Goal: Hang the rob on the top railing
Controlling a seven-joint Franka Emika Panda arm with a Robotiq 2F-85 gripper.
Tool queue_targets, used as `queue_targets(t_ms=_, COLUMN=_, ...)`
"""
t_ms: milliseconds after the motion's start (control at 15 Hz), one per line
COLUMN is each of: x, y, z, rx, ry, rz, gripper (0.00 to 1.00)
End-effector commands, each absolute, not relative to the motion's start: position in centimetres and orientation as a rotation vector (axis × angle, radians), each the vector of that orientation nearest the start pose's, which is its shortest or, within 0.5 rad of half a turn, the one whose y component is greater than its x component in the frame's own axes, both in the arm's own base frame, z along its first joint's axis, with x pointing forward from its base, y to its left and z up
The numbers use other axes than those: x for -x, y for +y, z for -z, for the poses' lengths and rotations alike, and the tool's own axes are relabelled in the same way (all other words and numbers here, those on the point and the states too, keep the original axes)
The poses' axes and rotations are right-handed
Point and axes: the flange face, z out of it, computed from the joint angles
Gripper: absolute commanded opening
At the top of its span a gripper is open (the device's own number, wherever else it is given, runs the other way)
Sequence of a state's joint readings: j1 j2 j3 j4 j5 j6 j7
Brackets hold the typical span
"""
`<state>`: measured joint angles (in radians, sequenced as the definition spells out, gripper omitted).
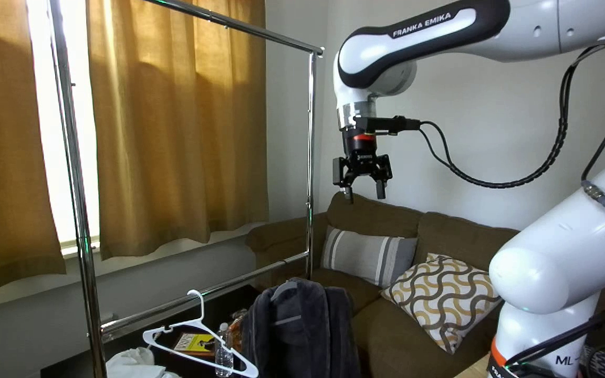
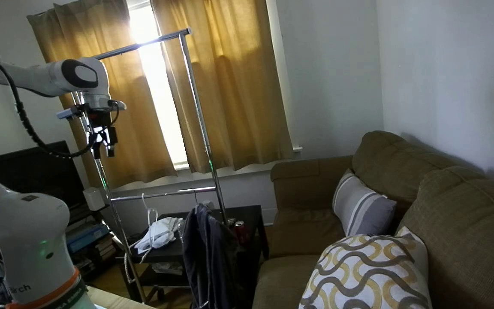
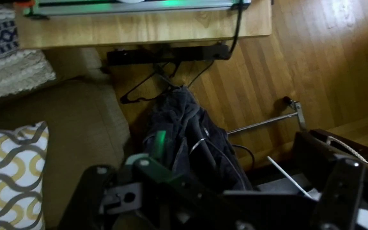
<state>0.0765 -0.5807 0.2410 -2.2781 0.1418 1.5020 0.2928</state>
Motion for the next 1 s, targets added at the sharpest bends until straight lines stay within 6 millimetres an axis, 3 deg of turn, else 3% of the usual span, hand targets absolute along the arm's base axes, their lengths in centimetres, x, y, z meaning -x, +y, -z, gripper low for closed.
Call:
queue_targets(t_ms=0, x=-36.7, y=12.4, z=-51.0, rx=3.269, ry=-0.247, rz=-0.317, gripper=1.00)
queue_targets(t_ms=200, x=-39.3, y=11.2, z=-48.3, rx=3.284, ry=-0.473, rz=-0.157, gripper=1.00)
queue_targets(t_ms=400, x=-41.0, y=9.3, z=-45.7, rx=3.199, ry=-0.508, rz=-0.035, gripper=1.00)
queue_targets(t_ms=533, x=-41.5, y=7.1, z=-43.4, rx=3.131, ry=-0.496, rz=-0.051, gripper=1.00)
queue_targets(t_ms=600, x=-41.8, y=5.6, z=-42.5, rx=3.116, ry=-0.381, rz=-0.192, gripper=1.00)
queue_targets(t_ms=667, x=-41.8, y=7.3, z=-44.1, rx=3.167, ry=-0.444, rz=-0.092, gripper=1.00)
queue_targets(t_ms=800, x=-42.1, y=5.6, z=-42.7, rx=3.142, ry=-0.384, rz=-0.154, gripper=1.00)
queue_targets(t_ms=933, x=-42.3, y=5.4, z=-42.4, rx=3.135, ry=-0.375, rz=-0.168, gripper=1.00)
